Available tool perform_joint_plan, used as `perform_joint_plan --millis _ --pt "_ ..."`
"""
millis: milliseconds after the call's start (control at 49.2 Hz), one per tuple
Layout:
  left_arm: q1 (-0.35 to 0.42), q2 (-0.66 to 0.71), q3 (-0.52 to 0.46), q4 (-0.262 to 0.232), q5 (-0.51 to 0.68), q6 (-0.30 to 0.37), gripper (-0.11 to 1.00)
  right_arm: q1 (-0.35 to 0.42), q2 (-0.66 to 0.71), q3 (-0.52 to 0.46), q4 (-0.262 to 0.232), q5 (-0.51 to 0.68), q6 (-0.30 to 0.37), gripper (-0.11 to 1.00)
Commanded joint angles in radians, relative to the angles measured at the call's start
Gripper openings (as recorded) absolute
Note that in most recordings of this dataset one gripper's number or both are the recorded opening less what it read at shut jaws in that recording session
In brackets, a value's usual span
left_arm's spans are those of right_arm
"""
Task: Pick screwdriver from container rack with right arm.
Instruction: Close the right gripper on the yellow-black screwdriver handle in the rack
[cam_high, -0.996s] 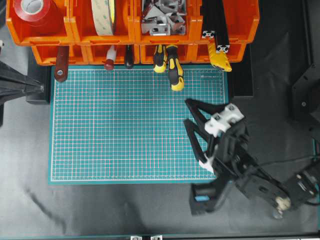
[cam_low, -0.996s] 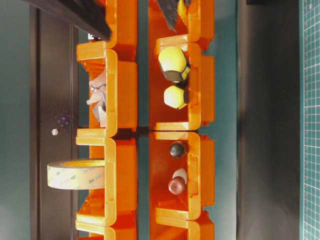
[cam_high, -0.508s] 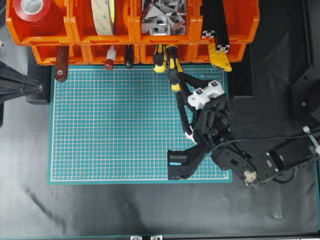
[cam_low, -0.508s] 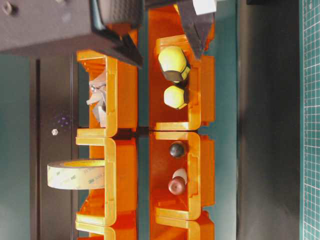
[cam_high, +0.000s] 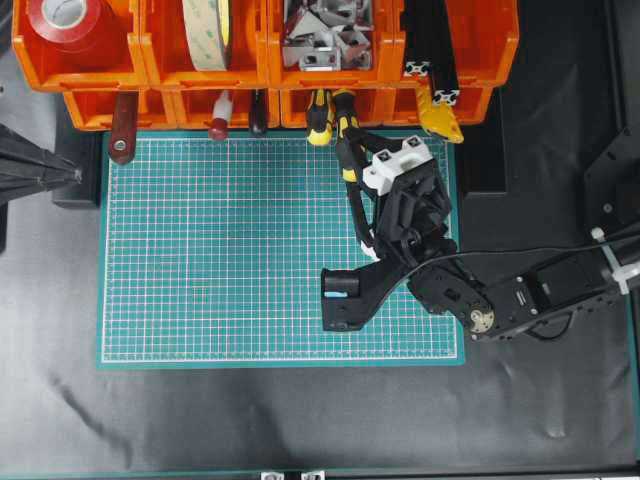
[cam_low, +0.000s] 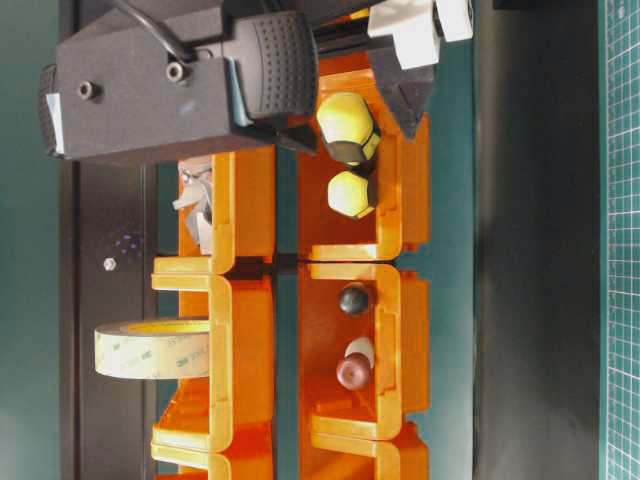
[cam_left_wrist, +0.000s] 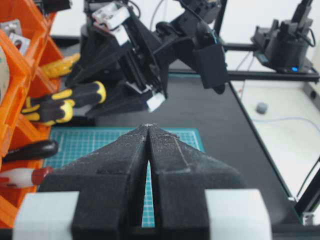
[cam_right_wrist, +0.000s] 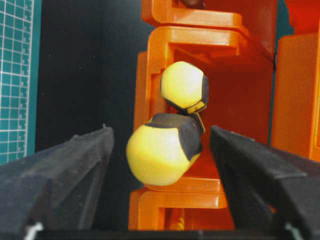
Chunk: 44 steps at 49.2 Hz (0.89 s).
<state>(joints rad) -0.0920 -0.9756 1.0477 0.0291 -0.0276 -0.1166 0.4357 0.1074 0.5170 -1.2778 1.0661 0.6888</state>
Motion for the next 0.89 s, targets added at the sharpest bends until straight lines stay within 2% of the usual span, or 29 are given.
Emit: perform_joint_plan --millis 0,142,285,529,732,874 --pt "-0.003 0.003 -0.014 0.005 -0.005 -0.003 0.00 0.011 -0.009 -0.020 0.003 0.005 0.000 0.68" --pt "-0.002 -0.002 -0.011 0.005 -0.005 -0.003 0.00 0.026 0.006 -0.054 0.005 0.069 -0.003 0.44" --pt "0.000 -0.012 -0.011 0.003 -0.005 -0.003 0.00 0.025 0.017 -0.081 0.005 0.132 -0.006 0.43" --pt "-0.002 -0.038 -0.009 0.003 -0.005 -0.003 0.00 0.028 0.011 -0.100 0.012 0.160 -0.006 0.43" --pt "-0.003 -0.038 -0.009 0.003 -0.005 -0.003 0.00 0.040 0.008 -0.101 0.089 0.156 -0.006 0.43" --pt "-0.003 -0.040 -0.009 0.003 -0.005 -0.003 0.00 0.077 0.006 -0.095 0.135 0.160 -0.006 0.43"
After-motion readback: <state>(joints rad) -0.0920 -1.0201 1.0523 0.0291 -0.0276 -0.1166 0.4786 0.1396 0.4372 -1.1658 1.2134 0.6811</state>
